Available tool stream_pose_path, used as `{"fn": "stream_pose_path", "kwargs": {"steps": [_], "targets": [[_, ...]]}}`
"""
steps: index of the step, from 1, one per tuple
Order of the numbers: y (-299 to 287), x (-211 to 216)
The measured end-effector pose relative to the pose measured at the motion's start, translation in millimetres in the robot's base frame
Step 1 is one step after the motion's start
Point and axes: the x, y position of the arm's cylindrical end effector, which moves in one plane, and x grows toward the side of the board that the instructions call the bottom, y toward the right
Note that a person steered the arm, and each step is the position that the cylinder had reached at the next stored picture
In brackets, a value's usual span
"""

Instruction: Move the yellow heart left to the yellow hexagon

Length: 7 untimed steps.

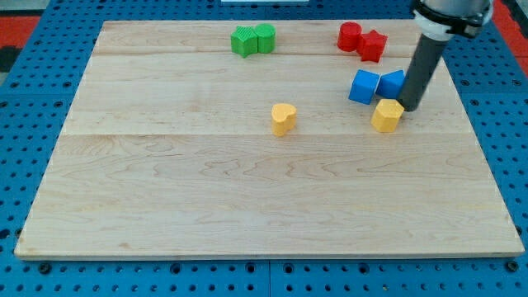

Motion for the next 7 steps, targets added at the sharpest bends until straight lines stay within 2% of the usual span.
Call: {"fn": "stream_pose_path", "kwargs": {"steps": [2, 4, 6, 7], "targets": [[-110.9, -19.2], [-239.6, -16.6], [-227.4, 35.5], [-193.5, 35.5]]}}
